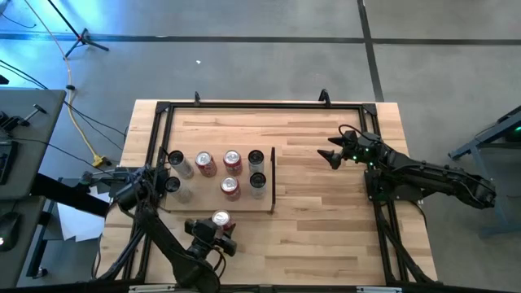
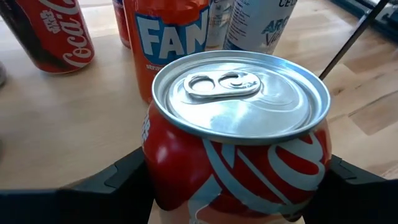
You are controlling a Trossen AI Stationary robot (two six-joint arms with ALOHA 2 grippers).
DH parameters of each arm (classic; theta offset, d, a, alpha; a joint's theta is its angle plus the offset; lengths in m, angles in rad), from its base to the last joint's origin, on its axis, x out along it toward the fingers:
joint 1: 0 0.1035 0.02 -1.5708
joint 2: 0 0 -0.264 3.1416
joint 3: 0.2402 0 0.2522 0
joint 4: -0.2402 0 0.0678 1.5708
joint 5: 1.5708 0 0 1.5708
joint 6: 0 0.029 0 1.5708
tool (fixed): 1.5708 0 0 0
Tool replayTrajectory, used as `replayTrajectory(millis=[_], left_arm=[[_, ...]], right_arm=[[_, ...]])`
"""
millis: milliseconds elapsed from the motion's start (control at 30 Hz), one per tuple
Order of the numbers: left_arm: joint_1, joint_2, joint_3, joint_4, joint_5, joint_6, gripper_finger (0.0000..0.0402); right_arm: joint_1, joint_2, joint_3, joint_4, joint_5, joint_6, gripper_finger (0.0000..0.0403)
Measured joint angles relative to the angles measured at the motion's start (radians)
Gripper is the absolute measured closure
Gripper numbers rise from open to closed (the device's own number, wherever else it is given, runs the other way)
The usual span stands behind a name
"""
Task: Place canned beverage on shelf
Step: Put the right red white can aligned with the other red white soda can on the shelf
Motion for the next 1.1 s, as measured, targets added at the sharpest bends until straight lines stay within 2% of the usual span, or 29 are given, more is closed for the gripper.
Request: replayTrajectory(millis=[400,767,1100], left_arm=[[0.034,-0.04,-0.007,0.003,0.022,0.128,0.0131],[0.031,-0.066,-0.129,0.0,0.016,-0.022,0.0131],[0.03,-0.066,-0.149,0.002,0.037,-0.051,0.0131]], right_arm=[[0.0,0.0,0.0,0.0,0.0,0.0,0.0004],[0.0,0.0,0.0,-0.001,0.0,0.0,0.0004],[0.0,0.0,0.0,-0.004,0.0,0.0,0.0004]])
